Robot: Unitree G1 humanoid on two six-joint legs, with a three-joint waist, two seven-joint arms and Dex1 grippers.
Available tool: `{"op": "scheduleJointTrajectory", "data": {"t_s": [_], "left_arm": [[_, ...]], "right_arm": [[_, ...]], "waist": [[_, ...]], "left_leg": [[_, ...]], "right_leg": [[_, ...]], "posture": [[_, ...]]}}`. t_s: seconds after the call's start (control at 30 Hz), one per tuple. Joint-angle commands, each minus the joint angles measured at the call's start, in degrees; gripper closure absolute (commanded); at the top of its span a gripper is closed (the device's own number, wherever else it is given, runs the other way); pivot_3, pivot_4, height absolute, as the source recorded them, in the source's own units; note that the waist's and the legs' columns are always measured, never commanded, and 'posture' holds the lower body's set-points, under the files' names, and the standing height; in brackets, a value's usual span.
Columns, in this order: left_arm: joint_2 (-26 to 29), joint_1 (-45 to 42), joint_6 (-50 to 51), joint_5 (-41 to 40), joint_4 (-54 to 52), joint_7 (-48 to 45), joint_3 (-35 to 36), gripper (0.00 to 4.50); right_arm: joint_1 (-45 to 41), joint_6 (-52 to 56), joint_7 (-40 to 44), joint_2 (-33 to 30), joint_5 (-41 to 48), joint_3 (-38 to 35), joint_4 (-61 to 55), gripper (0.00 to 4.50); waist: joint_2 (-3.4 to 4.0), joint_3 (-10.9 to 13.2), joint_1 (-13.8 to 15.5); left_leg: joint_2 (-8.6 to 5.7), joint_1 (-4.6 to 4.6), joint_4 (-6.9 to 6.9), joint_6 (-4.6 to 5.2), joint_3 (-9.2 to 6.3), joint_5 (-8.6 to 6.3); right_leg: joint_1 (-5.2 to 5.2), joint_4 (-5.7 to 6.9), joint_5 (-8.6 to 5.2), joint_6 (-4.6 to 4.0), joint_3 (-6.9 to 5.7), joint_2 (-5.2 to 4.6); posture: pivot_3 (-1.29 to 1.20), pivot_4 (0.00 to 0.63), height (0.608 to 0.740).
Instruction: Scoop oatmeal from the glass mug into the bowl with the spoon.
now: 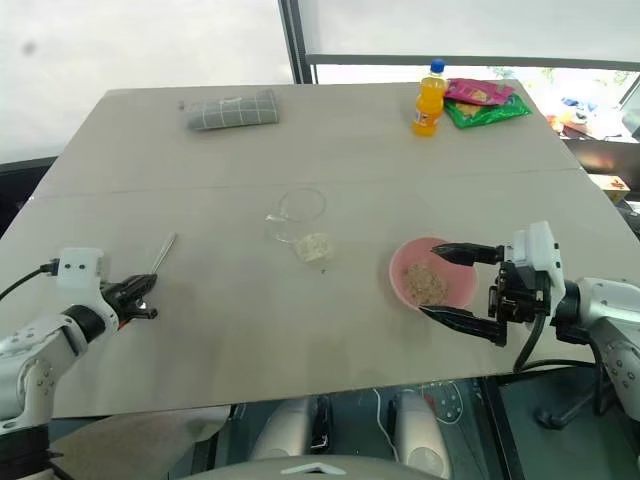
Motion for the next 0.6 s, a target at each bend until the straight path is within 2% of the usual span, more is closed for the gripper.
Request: {"op": "scheduleJointTrajectory", "data": {"t_s": [0.03, 0.13, 0.3, 0.5, 0.6], "left_arm": [[-2.27, -4.75, -5.26, -1.83, -0.59, 2.34, 3.35, 4.46], [-3.44, -10.29, -8.13, -3.51, -2.04, 3.43, 4.51, 4.46], [-2.56, -21.28, -12.46, -3.57, -3.49, 3.17, 0.97, 4.46], [0.04, -31.29, -17.32, -3.32, -4.27, -7.57, -9.97, 4.46], [0.57, -35.33, -17.83, -3.35, -4.88, -11.67, -15.05, 4.46]], "right_arm": [[-2.56, 1.64, -3.31, -0.40, 0.08, -1.02, -0.24, 0.00], [-7.37, 5.82, -10.19, 0.69, 1.58, -1.48, 0.95, 0.00], [-21.60, 12.56, -24.48, 3.81, 3.90, -2.75, 6.07, 0.00], [-43.71, 18.83, -46.54, 15.76, 8.50, -3.18, 12.64, 0.00], [-51.35, 18.37, -50.77, 19.24, 4.01, -0.13, 15.78, 0.00]], "waist": [[-0.06, 0.04, 0.49], [-0.42, 0.20, 0.86], [-0.49, 0.24, 0.81], [-0.48, 0.28, 0.62], [-0.46, 0.29, 0.68]], "left_leg": [[0.00, -0.01, 0.01, 0.00, -0.01, 0.00], [-0.01, -0.06, 0.08, 0.00, -0.07, 0.01], [-0.09, -0.10, 0.12, 0.00, 0.00, 0.02], [-0.19, -0.14, 0.10, -0.02, 0.16, 0.05], [-0.16, -0.16, 0.06, -0.17, 0.36, 0.13]], "right_leg": [[0.01, 0.00, 0.00, 0.00, -0.02, 0.01], [0.04, 0.01, 0.02, -0.02, -0.08, 0.04], [0.07, -0.02, 0.05, -0.05, -0.05, 0.07], [0.03, -0.02, 0.07, -0.01, 0.01, 0.34], [0.01, 0.01, 0.19, 0.21, -0.06, 0.45]], "posture": [[0.00, 0.150, 0.740], [0.00, 0.150, 0.740], [0.00, 0.150, 0.740], [0.00, 0.150, 0.740], [0.00, 0.150, 0.740]]}}
